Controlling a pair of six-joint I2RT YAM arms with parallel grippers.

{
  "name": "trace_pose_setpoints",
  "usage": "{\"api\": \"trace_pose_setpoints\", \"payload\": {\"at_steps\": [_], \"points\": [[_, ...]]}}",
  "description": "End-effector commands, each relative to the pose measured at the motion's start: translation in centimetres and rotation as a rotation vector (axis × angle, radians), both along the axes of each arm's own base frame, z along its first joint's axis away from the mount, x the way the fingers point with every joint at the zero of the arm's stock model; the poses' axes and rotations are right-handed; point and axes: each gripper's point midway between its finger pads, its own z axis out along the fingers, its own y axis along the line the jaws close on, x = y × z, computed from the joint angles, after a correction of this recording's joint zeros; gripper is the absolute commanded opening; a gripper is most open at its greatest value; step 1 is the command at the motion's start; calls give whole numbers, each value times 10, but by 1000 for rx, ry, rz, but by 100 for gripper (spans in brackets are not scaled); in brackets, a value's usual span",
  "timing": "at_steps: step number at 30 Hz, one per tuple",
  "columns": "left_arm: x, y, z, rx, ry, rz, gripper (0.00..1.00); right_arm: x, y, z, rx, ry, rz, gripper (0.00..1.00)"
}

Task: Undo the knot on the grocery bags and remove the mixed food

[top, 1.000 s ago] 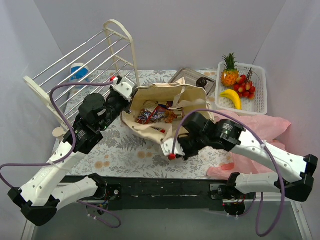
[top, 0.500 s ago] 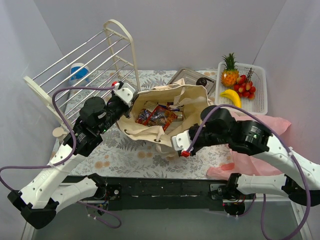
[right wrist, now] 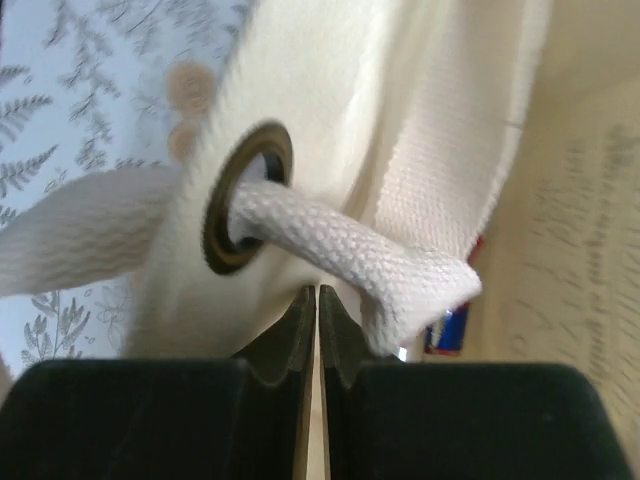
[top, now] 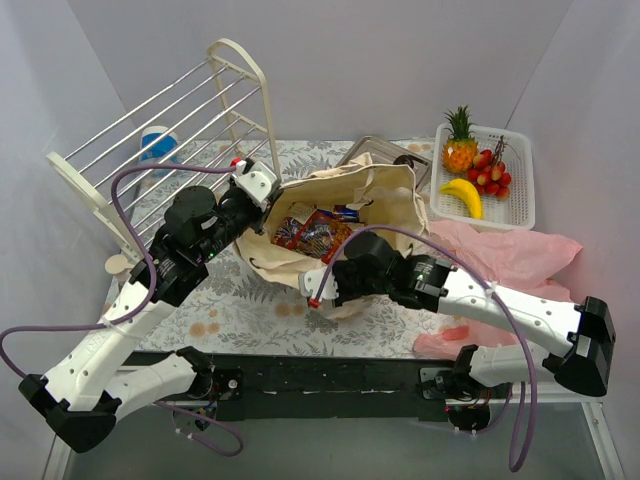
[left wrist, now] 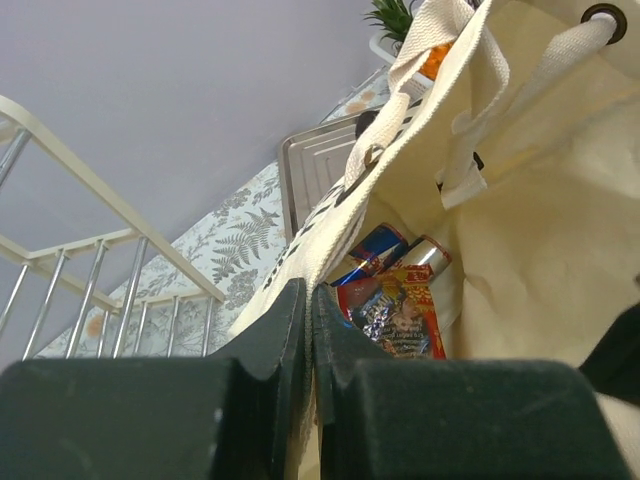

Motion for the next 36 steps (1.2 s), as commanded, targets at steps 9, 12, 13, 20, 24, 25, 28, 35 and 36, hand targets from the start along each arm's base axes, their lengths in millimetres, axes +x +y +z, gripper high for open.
{"api": "trace_pose_setpoints", "payload": {"at_steps": [9, 12, 13, 20, 24, 25, 28, 35, 36], "points": [[-14, -1, 21, -77, -12, -42, 0, -118, 18, -56, -55, 301, 375, 14], [-18, 1, 16, -80, 2, -46, 0, -127, 6, -76, -79, 338, 378, 15], [-22, 3, 16, -86, 1, -51, 0, -132, 1, -75, -60, 336, 389, 15], [-35, 6, 9, -83, 16, -80, 0, -100, -36, -91, -115, 168, 278, 21], [-40, 9, 2, -61, 15, -95, 0, -26, -22, -8, 22, 42, 116, 21], [-41, 9, 1, -61, 17, -101, 0, -17, -20, 0, 22, 32, 98, 21], [-45, 8, -9, -59, 40, -114, 0, 2, -14, 18, 29, -35, 75, 21], [-41, -2, -4, -92, 58, -147, 1, 30, -15, -20, -85, -173, 62, 24], [-40, -2, -2, -96, 55, -145, 0, 33, -15, -28, -106, -182, 66, 25]]}}
